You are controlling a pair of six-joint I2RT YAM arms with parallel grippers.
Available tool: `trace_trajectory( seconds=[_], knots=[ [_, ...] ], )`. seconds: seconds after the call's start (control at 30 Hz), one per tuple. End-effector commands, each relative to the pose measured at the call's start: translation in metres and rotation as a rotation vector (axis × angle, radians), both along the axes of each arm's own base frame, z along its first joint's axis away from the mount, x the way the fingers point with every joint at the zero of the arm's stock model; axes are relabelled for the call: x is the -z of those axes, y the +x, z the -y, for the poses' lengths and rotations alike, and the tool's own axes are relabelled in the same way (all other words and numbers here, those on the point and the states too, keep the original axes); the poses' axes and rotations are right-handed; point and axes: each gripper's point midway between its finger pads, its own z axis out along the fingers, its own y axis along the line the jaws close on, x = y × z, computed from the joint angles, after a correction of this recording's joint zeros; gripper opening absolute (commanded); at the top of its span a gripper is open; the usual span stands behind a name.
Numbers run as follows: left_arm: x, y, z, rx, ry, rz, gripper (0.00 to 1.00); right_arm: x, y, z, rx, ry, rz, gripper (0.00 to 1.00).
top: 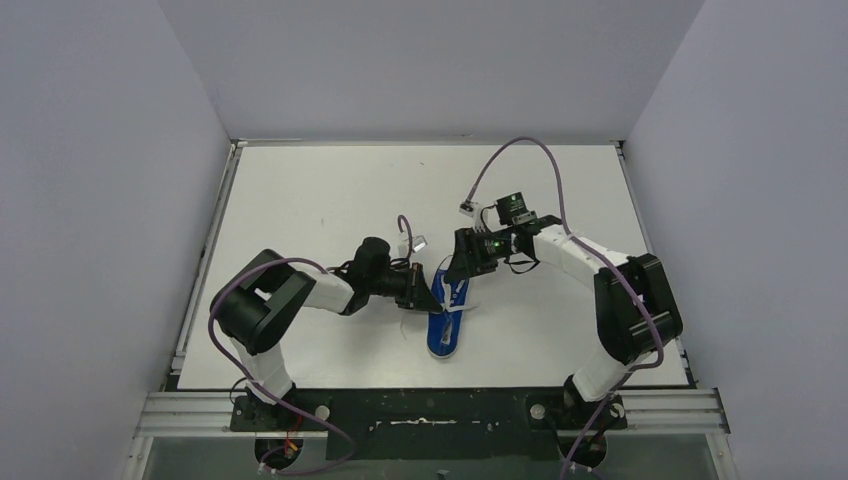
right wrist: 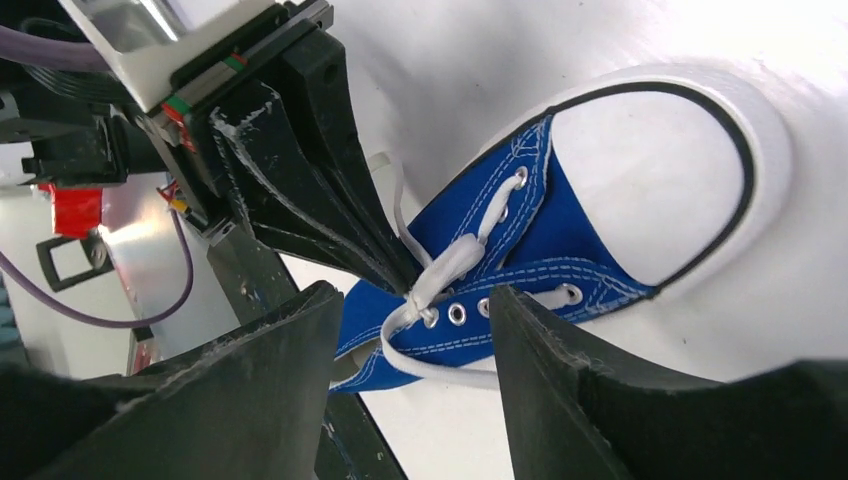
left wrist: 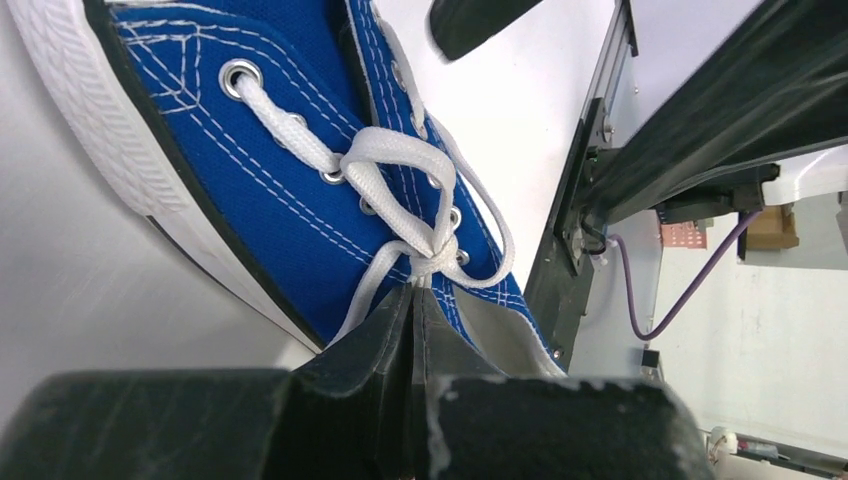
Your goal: Tie the shoes
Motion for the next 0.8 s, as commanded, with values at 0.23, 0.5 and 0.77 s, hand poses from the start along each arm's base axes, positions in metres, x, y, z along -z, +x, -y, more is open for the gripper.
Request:
trace_trajectory(
  seconds=[0.23, 0.5, 0.77],
  knots=[
    [-0.012, 0.000, 0.004, 0.026, -0.070, 0.021, 0.00, 0.007, 0.000, -0.027, -0.223, 0.096, 0.093, 0.49],
    [-0.014, 0.002, 0.005, 0.029, -0.079, 0.030, 0.00, 0.036, -0.001, -0.015, -0.181, -0.068, 0.089, 0.51],
    [-0.017, 0.003, 0.005, 0.019, -0.078, 0.032, 0.00, 0.041, 0.023, 0.007, -0.026, -0.305, 0.172, 0.01]
  ],
)
